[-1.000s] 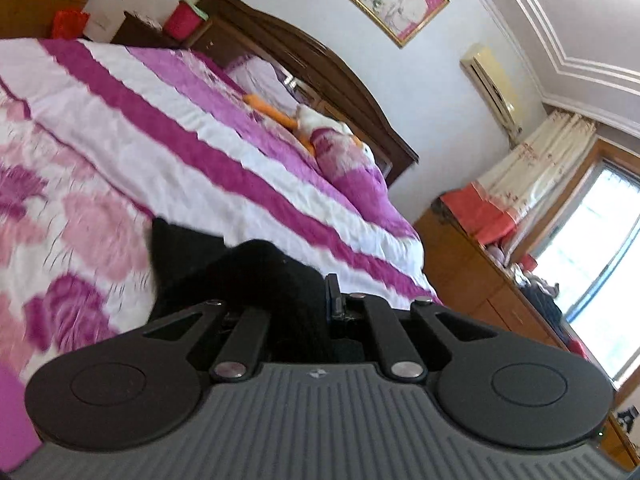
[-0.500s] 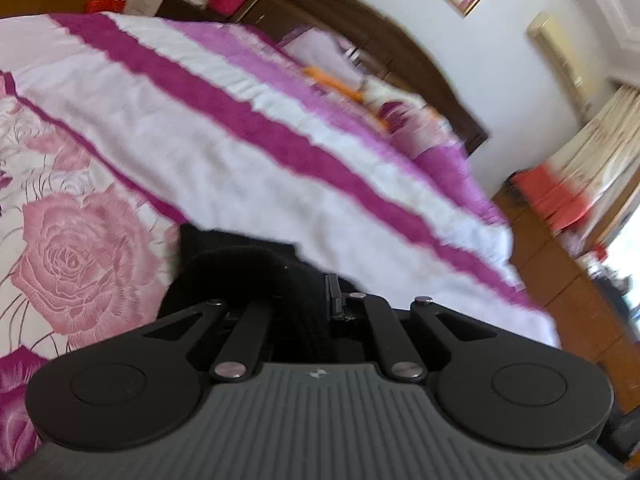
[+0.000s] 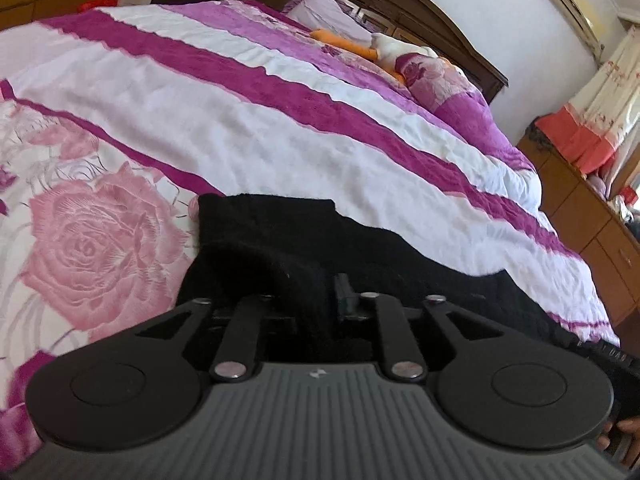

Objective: Fold small clothes

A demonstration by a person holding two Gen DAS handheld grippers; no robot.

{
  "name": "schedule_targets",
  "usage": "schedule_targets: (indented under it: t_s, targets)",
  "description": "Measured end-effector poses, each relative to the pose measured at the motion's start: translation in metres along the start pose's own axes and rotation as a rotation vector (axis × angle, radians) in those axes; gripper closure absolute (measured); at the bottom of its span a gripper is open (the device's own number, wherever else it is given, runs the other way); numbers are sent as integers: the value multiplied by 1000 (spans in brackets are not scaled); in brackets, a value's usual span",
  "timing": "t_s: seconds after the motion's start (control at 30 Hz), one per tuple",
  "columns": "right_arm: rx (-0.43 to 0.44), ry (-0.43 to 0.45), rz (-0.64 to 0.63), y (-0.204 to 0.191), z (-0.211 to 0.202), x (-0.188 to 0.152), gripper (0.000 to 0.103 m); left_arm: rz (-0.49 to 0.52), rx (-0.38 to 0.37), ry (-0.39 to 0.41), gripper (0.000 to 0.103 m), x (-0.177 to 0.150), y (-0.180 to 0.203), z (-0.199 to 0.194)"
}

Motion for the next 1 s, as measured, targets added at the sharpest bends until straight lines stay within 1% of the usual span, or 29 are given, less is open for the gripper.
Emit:
schedule_targets:
  t_s: [0.03,0.07,0.1,0.13,0.23,0.37,0.47,0.53,0.6,0.63,0.67,0.7,0.73,0.8,0.9,1.0]
  targets:
    - [0,0,-5,-2,-7,1,63,11,4,3,64,0,1,-6]
    - [1,1,-12,-3,-11,3,57,19,6,7,59,-2,2,-17]
    - [1,2,-21,-5,-16,4,56,26,7,15,53,-2,4,-24]
    - [3,0,-37,-7,-22,4,56,34,11,18,51,-3,5,-30]
    - [2,-24,-84,-14,-33,2,56,47,14,13,51,-8,7,-47]
    - [3,-67,-133,-19,-38,-8,56,55,-16,5,51,-20,11,-63]
    - [-20,-88,-152,-19,-33,-17,57,80,-34,-25,51,-28,16,-58]
    - [-29,-96,-147,-17,-29,-22,57,77,-25,-47,51,-32,18,-49]
    - [-24,-94,-147,-17,-26,-24,57,65,-30,-53,51,-34,17,-39]
    - [-17,-92,-143,-16,-25,-24,58,63,-40,-54,55,-34,17,-35]
    - [-6,-92,-131,-15,-24,-23,63,64,-64,-51,74,-33,17,-31]
    - [10,-94,-116,-15,-23,-22,73,59,-84,-49,84,-31,16,-29]
    - [30,-99,-101,-14,-22,-20,95,45,-101,-48,88,-28,16,-28]
    - [55,-97,-76,-15,-21,-16,94,14,-127,-24,90,-21,15,-27]
    - [104,-40,-57,-19,-24,-5,95,16,-131,38,90,-5,18,-30]
    - [120,18,-33,-25,-19,12,95,3,-124,67,90,15,22,-22]
Point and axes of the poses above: each gripper's, at about its wrist camera, not at the fingertips, and z roughly the way its jaws point, y to its right, x to its top, the point moved 2 cm from there along z, roughly the way its jaws point, and after that the axes turned 2 degrees about -y, right-handed, at the moved point
